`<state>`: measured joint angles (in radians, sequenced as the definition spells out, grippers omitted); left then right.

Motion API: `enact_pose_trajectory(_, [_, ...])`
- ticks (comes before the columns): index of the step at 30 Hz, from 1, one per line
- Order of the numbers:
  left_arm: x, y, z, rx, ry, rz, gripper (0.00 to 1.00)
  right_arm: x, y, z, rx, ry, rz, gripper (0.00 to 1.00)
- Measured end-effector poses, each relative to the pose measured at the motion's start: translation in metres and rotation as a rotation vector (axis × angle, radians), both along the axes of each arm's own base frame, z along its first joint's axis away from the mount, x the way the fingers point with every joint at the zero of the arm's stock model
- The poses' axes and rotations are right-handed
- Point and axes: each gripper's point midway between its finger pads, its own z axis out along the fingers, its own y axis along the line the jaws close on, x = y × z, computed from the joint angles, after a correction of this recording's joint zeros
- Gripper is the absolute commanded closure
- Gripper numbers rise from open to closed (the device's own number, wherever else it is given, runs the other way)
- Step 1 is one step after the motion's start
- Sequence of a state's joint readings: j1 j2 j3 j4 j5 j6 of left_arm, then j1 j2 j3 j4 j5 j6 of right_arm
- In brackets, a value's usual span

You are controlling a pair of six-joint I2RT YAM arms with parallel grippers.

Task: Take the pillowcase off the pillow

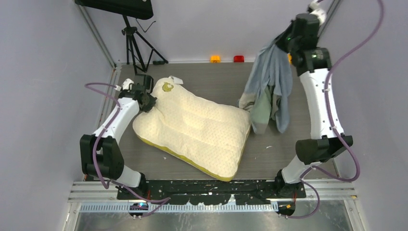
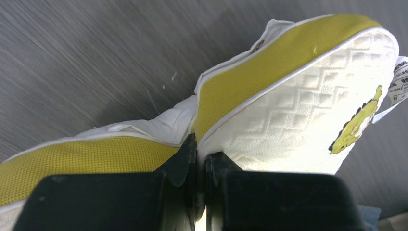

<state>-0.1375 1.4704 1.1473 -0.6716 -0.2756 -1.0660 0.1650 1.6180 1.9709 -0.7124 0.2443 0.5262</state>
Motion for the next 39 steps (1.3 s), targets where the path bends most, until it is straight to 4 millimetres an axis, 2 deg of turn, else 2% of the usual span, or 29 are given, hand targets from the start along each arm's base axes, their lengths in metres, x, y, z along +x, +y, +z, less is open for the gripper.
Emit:
enact_pose_trajectory(2, [0.008,0.008,0.014,0.046,-0.026,0.029,1.0,0.004,-0.029,0.042,0.027,-0.087,-0.06,1.0])
enact_pose_trajectory(4, [0.007,0.021,0.022,0.1,-0.04,0.071,1.0,0.001,-0.064,0.081,0.05,-0.179,-0.135,1.0])
enact_pose_trajectory(7, [-0.002,0.038,0.016,0.147,-0.018,0.131,1.0,-0.011,-0.098,0.124,0.073,-0.286,-0.206,1.0])
enact_pose_trajectory(9, [-0.011,0.044,0.003,0.153,0.014,0.161,1.0,-0.016,-0.099,0.148,0.095,-0.35,-0.189,1.0])
enact_pose_trajectory(11, [-0.019,0.044,-0.012,0.133,0.042,0.182,1.0,-0.015,-0.079,0.163,0.133,-0.391,-0.087,1.0])
enact_pose_trajectory(13, [-0.025,0.04,-0.027,0.094,0.06,0.2,1.0,-0.012,-0.051,0.164,0.178,-0.396,0.044,1.0])
enact_pose_trajectory(16, [-0.025,0.027,-0.042,0.017,0.062,0.218,1.0,-0.002,-0.011,0.146,0.222,-0.353,0.205,1.0])
enact_pose_trajectory(19, [-0.016,0.004,-0.051,-0.051,0.037,0.218,1.0,0.007,0.032,0.106,0.24,-0.249,0.331,1.0])
enact_pose_trajectory(20, [-0.013,-0.006,-0.052,-0.067,0.026,0.209,1.0,0.007,0.047,0.093,0.245,-0.212,0.375,0.95])
enact_pose_trajectory(21, [-0.009,-0.017,-0.052,-0.082,0.012,0.194,1.0,0.008,0.06,0.084,0.251,-0.182,0.414,0.76])
enact_pose_trajectory(22, [-0.006,-0.027,-0.053,-0.093,0.005,0.176,0.94,0.008,0.072,0.077,0.257,-0.159,0.451,0.51])
enact_pose_trajectory(23, [-0.002,-0.039,-0.052,-0.103,0.003,0.152,0.81,0.007,0.082,0.071,0.262,-0.141,0.486,0.24])
enact_pose_trajectory(25, [0.007,-0.057,-0.05,-0.117,0.002,0.105,0.55,0.005,0.094,0.063,0.259,-0.111,0.528,0.16])
enact_pose_trajectory(26, [0.013,-0.063,-0.048,-0.114,0.0,0.086,0.43,0.004,0.094,0.061,0.25,-0.106,0.529,0.15])
enact_pose_trajectory(28, [0.02,-0.066,-0.041,-0.08,-0.009,0.046,0.26,0.004,0.086,0.057,0.217,-0.096,0.495,0.15])
enact_pose_trajectory(30, [0.023,-0.057,-0.031,-0.012,-0.017,0.031,0.11,0.004,0.069,0.05,0.175,-0.087,0.42,0.15])
enact_pose_trajectory(32, [0.023,-0.045,-0.021,0.065,-0.027,0.018,0.01,-0.005,0.048,0.035,0.127,-0.061,0.33,0.14])
enact_pose_trajectory(36, [0.015,-0.022,0.003,0.214,-0.051,-0.041,0.0,-0.034,0.009,-0.006,0.031,-0.024,0.167,0.18])
enact_pose_trajectory(39, [0.008,-0.014,0.025,0.278,-0.1,-0.108,0.0,-0.056,-0.009,-0.043,-0.03,-0.034,0.106,0.21])
